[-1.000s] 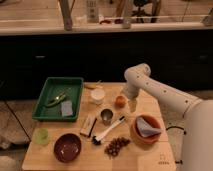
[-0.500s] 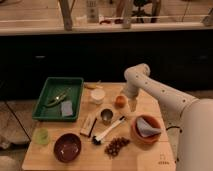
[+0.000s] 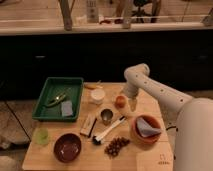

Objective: Place apple in purple bowl

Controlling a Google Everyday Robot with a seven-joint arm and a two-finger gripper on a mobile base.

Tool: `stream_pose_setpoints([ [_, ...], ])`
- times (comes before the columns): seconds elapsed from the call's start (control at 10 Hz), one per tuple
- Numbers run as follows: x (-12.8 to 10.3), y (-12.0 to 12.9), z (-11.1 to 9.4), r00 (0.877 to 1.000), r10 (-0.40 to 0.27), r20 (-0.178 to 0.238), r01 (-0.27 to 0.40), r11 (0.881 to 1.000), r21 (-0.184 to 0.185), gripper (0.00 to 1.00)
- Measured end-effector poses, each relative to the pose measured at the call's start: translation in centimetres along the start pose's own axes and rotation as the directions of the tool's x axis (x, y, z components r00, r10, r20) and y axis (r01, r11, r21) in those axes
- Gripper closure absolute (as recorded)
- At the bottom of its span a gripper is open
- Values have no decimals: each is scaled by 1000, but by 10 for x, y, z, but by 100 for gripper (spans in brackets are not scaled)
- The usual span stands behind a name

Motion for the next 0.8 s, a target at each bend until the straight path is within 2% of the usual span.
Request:
stream_pose_setpoints([
  [0.8,8,-7,11,999,-39,11,39,999,-11,20],
])
